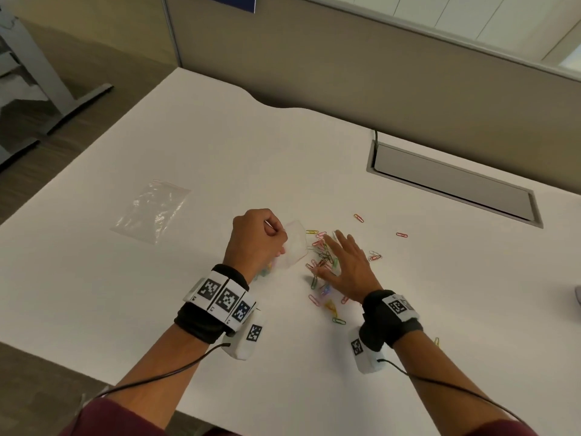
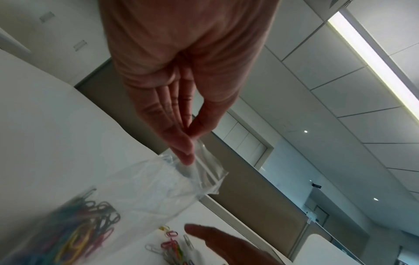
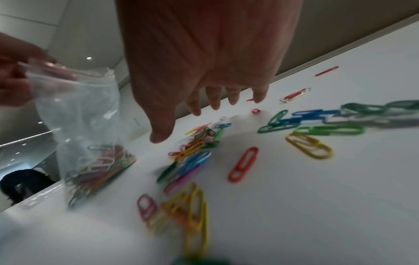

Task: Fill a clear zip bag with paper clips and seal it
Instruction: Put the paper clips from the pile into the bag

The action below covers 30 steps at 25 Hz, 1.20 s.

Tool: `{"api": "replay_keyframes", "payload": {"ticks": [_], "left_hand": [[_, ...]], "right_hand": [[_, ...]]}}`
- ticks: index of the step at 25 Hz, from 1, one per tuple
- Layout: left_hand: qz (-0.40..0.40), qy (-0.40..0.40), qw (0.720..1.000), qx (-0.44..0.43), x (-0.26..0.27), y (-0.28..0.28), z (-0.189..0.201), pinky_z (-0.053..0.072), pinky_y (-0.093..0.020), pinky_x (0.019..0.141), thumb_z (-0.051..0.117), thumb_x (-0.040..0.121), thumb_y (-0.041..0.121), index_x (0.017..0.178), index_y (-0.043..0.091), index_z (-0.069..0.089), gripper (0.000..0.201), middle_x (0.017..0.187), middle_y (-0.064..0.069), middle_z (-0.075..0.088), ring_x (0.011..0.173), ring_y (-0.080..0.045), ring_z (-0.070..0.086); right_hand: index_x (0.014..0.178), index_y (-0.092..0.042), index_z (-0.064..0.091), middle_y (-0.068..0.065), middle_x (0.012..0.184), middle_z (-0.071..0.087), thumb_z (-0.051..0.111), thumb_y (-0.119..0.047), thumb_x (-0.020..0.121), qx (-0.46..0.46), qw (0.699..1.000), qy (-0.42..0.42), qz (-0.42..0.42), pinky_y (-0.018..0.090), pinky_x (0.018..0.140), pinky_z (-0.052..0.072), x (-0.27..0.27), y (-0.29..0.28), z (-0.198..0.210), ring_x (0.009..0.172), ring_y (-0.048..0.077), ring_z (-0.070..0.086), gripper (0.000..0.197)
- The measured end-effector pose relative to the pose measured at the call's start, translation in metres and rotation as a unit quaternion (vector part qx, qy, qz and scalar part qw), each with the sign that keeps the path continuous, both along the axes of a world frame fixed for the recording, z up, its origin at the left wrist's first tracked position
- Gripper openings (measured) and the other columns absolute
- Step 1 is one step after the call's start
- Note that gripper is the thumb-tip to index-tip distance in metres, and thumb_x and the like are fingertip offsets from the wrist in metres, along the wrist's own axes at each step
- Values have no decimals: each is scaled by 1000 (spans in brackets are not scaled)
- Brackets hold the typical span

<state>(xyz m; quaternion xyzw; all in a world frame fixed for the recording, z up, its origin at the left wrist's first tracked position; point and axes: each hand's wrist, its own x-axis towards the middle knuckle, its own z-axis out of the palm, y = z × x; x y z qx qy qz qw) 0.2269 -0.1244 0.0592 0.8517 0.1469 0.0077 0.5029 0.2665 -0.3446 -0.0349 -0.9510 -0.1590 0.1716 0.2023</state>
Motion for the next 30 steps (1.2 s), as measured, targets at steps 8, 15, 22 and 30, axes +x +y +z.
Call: {"api": "replay_keyframes", "payload": {"ticks": [8,15,22,30], "left_hand": [[-36,45,998,-5,2,-20,-13,63,-32,64,64,85,3,83,1,67,3,64,-12,74,54,-21,73],[-25,54,998,-25,5,-27,-18,64,-42,68,66,84,2,83,0,66,2,65,-15,73,58,-24,74],[-21,62,998,-26,4,-33,-23,64,-41,69,68,84,4,84,1,67,4,67,-15,74,58,-21,74],[-9,61,998,-30,5,-36,-23,64,-42,69,69,84,4,85,0,67,5,68,-16,73,59,-22,74]], "right_hand": [[123,-21,62,5,135,54,66,-23,86,-1,997,-65,43,39,97,44,4,16,-7,124,30,44,37],[98,-14,70,8,98,66,60,-11,88,-8,994,-90,58,33,73,49,3,12,1,90,28,60,14],[99,-11,74,5,97,75,65,-6,84,165,977,-9,-134,1,70,44,3,-1,7,77,9,64,18],[101,-5,71,8,90,75,67,-1,82,487,819,216,-214,26,78,59,-10,2,64,82,20,72,19]]}}
